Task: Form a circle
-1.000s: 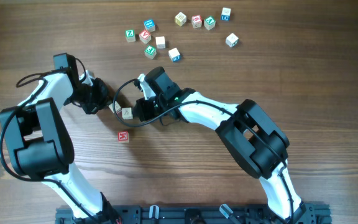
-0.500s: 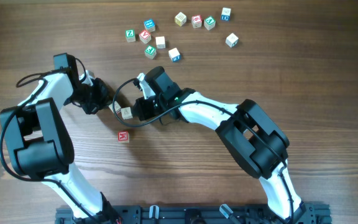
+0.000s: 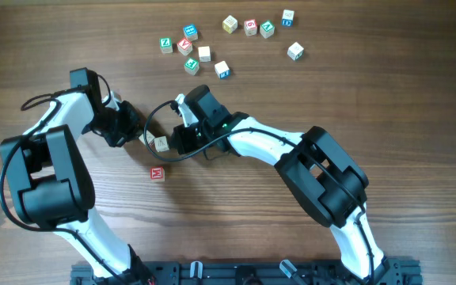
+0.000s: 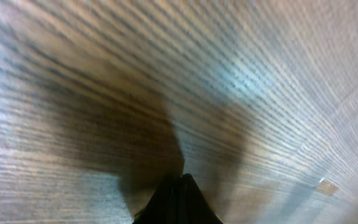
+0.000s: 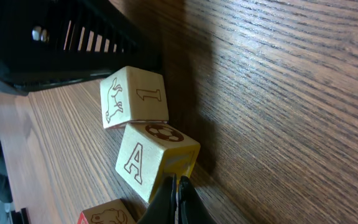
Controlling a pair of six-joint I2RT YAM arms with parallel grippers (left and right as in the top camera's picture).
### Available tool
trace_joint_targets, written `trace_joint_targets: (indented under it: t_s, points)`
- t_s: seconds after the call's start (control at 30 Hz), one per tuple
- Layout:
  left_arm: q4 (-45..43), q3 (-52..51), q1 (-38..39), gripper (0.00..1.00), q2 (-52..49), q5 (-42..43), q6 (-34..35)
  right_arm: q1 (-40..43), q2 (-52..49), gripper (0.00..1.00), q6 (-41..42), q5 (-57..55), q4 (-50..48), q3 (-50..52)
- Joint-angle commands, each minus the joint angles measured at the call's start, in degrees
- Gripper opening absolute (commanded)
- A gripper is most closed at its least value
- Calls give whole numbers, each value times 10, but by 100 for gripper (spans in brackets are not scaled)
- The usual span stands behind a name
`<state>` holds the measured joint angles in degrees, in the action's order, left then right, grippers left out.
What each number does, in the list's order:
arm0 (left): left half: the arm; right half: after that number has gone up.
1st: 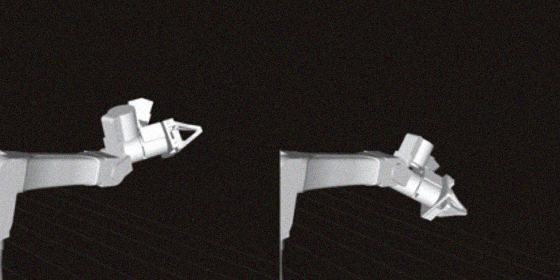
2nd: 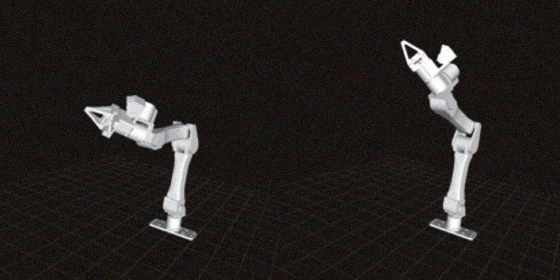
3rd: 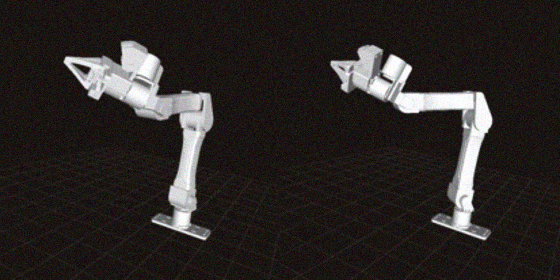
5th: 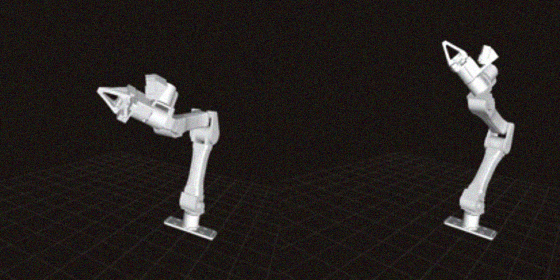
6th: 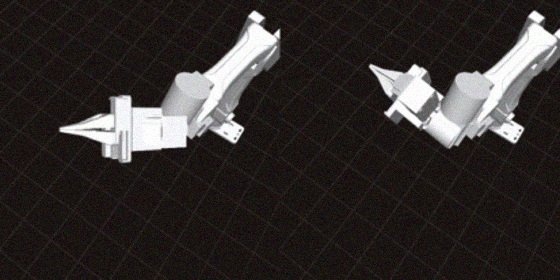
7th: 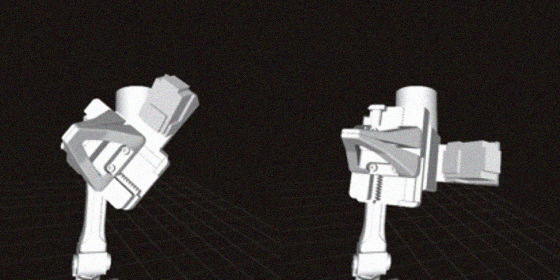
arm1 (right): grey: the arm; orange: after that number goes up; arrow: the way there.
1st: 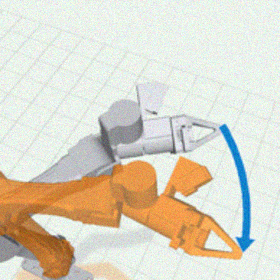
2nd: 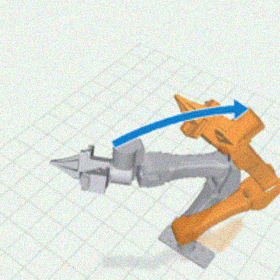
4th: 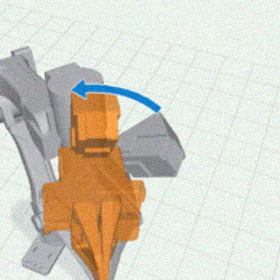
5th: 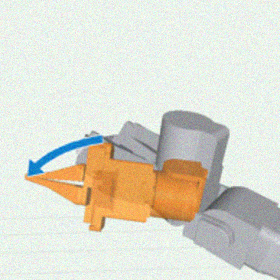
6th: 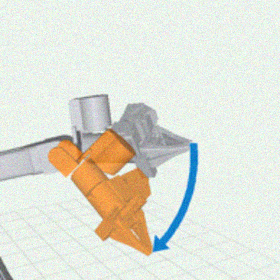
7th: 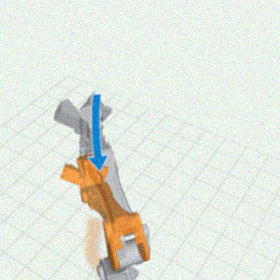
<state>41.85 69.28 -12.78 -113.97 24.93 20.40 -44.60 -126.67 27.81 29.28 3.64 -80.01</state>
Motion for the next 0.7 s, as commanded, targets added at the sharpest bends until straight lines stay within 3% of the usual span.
trace_joint_targets:
  t_s: [0.0, 0.2, 0.37, 0.53, 0.67]
  points:
    - [-38, -7, -18, 5, -10, -64, 0, 0, -14, 5, -7, -25, 3, 1]
    - [-66, 31, -33, 5, -10, -50, 16, 3, -14, 5, -3, -49, 10, 1]
    - [-105, 57, -17, 4, -10, 28, -17, 39, -14, 4, 66, -98, 54, 1]
    - [-113, 61, 17, 4, -10, 31, -105, 113, -14, 5, 87, -99, 111, 1]
    - [-114, 61, 42, 4, -10, 31, -140, 120, -14, 5, 99, -100, 116, 1]
